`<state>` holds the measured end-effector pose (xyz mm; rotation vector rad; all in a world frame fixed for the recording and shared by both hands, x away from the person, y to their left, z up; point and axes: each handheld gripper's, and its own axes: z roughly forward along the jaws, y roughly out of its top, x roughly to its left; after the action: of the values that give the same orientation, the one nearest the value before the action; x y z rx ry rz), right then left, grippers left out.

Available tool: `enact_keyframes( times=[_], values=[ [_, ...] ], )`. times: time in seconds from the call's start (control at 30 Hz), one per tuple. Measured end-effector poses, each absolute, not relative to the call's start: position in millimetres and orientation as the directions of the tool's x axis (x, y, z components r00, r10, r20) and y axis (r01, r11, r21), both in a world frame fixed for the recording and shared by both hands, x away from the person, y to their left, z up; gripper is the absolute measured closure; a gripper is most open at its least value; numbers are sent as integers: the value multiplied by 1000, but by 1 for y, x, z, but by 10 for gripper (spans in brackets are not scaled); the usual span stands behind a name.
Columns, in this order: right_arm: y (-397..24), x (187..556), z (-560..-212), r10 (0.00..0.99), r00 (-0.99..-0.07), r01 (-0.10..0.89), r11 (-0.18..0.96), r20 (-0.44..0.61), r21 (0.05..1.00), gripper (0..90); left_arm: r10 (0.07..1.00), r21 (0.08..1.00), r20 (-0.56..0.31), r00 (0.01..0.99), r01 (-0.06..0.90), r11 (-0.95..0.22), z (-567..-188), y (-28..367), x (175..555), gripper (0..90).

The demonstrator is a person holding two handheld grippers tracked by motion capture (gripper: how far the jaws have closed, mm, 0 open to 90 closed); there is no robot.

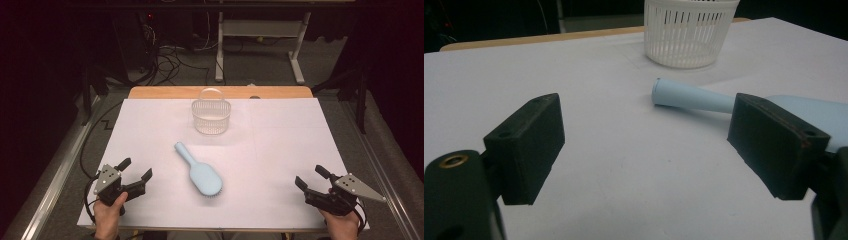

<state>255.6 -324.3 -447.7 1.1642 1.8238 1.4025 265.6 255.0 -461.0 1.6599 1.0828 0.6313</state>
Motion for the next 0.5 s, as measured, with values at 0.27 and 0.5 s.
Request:
enact_keyframes(
  times=[0.27, 0.5],
  values=[
    [-323, 255, -447, 876, -476, 301, 74, 83, 951, 172, 884, 931, -96, 458, 356, -83, -461, 256, 265, 158],
    [-324, 255, -447, 878, -470, 306, 61, 95, 950, 172, 884, 931, -91, 459, 355, -88, -461, 255, 265, 158]
  ],
)
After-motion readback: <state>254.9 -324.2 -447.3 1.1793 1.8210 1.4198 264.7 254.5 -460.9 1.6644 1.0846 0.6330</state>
